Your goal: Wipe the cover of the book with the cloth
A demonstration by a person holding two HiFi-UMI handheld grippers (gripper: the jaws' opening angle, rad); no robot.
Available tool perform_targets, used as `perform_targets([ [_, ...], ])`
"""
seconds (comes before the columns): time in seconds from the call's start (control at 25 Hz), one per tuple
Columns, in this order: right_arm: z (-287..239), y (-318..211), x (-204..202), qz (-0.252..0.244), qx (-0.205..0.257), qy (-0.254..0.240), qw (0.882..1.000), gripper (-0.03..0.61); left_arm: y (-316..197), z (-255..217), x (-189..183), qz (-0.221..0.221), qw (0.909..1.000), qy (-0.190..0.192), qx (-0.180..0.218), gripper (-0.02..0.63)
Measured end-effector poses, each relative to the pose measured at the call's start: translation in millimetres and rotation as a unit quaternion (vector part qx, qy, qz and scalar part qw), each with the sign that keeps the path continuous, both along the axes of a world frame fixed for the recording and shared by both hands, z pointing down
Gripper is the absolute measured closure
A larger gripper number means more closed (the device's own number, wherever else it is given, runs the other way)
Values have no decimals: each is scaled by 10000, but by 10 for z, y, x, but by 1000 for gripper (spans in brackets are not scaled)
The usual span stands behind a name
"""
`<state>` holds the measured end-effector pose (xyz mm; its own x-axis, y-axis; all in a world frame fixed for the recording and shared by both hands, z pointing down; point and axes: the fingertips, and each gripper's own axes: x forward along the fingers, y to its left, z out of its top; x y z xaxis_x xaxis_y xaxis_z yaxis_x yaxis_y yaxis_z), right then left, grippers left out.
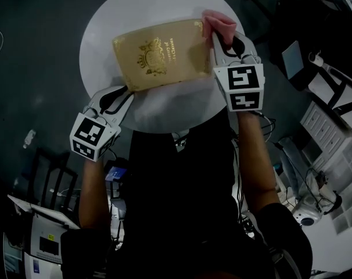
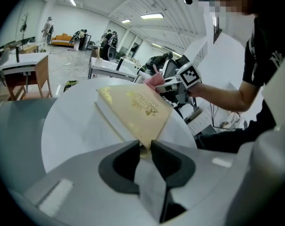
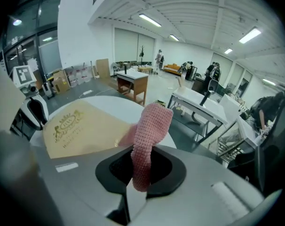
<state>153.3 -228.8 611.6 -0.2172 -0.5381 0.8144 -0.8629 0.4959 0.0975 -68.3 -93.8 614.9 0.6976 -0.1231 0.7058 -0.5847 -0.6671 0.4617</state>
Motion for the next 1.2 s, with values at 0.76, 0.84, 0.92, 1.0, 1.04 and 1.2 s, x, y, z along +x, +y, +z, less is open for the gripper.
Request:
perform_targets([
  [0.76, -310, 499, -2194, -1122, -296, -1921, 9745, 551, 8, 21, 7, -75, 9999, 129, 62, 537],
  [0.84, -162, 524, -2208, -1227, -355, -1601, 9788, 551, 16, 29, 17, -75, 9999, 127, 70, 537],
  [0.92, -87, 524, -2183, -1309, -343, -1364, 9814, 551, 13, 32, 29, -91, 9998, 147, 73, 538],
  [1.0, -83, 516, -2196, -1399, -314, -1249, 9818, 551, 3, 22, 11, -118, 9998, 161, 83, 538],
  [1.04, -89, 513, -2207, -1444, -301, -1218, 9815, 551, 1, 16, -3, -130, 9997, 161, 86, 538],
  [1.2, -90, 503, -2100, -1445, -281, -1178, 9821, 551, 4, 10, -9, -123, 9998, 147, 75, 540],
])
